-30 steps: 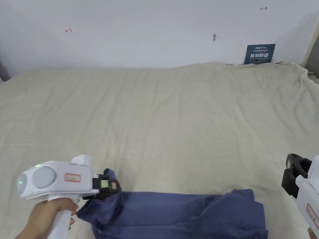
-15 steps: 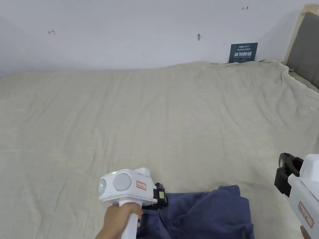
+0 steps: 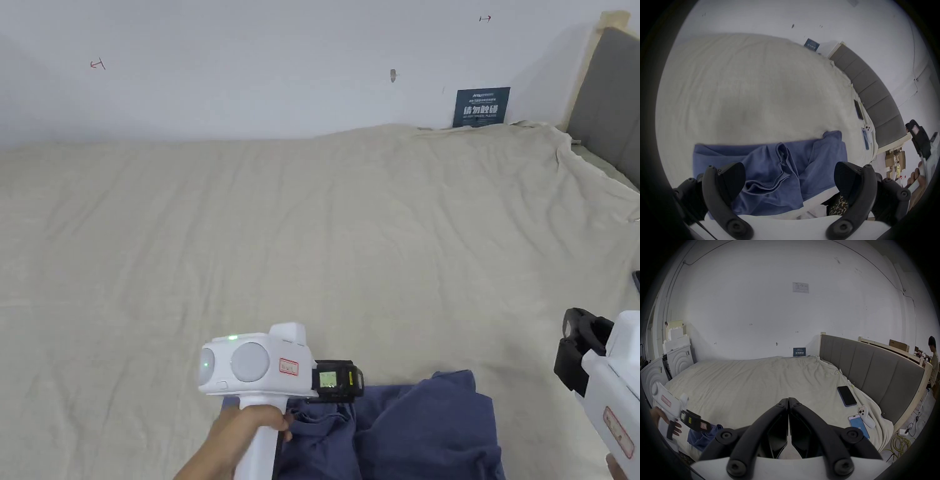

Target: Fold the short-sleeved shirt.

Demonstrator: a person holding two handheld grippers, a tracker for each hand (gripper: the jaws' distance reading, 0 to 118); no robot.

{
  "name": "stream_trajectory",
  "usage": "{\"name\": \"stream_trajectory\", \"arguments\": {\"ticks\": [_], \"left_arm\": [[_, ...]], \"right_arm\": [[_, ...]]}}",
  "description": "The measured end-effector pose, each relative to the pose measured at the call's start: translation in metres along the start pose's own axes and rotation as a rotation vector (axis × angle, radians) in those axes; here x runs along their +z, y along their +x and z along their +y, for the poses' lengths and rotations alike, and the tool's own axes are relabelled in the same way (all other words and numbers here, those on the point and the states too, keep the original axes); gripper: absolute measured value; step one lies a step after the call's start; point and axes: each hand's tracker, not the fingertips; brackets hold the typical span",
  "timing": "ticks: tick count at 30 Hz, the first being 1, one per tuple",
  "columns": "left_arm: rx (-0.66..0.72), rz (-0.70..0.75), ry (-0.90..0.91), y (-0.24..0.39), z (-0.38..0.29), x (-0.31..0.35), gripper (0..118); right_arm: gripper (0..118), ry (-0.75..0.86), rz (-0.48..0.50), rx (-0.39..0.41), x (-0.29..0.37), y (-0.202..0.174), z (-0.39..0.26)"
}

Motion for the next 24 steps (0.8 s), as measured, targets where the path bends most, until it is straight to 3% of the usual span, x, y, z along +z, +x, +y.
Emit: {"name": "stream_trajectory", "arguments": {"ticks": [9, 11, 13, 15, 16, 17, 24], "left_arm": [[-0.059, 0.142, 0.252, -0.041, -0.009, 0.069, 110], [-0.082, 0.215, 0.307, -0.051, -0.016, 0.071, 94], [-0.114, 0.251, 0.315, -0.059, -0.024, 0.069, 50], [-0.14, 0.26, 0.293, -0.067, -0.031, 0.061, 15], [-0.146, 0.262, 0.293, -0.07, -0.035, 0.057, 7], [-0.159, 0.269, 0.281, -0.073, -0.039, 0.049, 0], [-0.202, 0.297, 0.163, -0.076, -0.071, 0.004, 0]], "right_arm": [[0, 0.014, 0.017, 0.006, 0.004, -0.007, 0.006], [0, 0.014, 0.021, 0.007, 0.004, -0.008, 0.006], [0, 0.014, 0.022, 0.01, 0.004, -0.009, 0.006], [0, 0.013, 0.024, 0.012, 0.004, -0.01, 0.006], [0, 0.012, 0.024, 0.013, 0.004, -0.01, 0.006], [0, 0.01, 0.023, 0.013, 0.003, -0.01, 0.005], [0, -0.004, 0.014, 0.011, 0.002, -0.006, 0.002]]}}
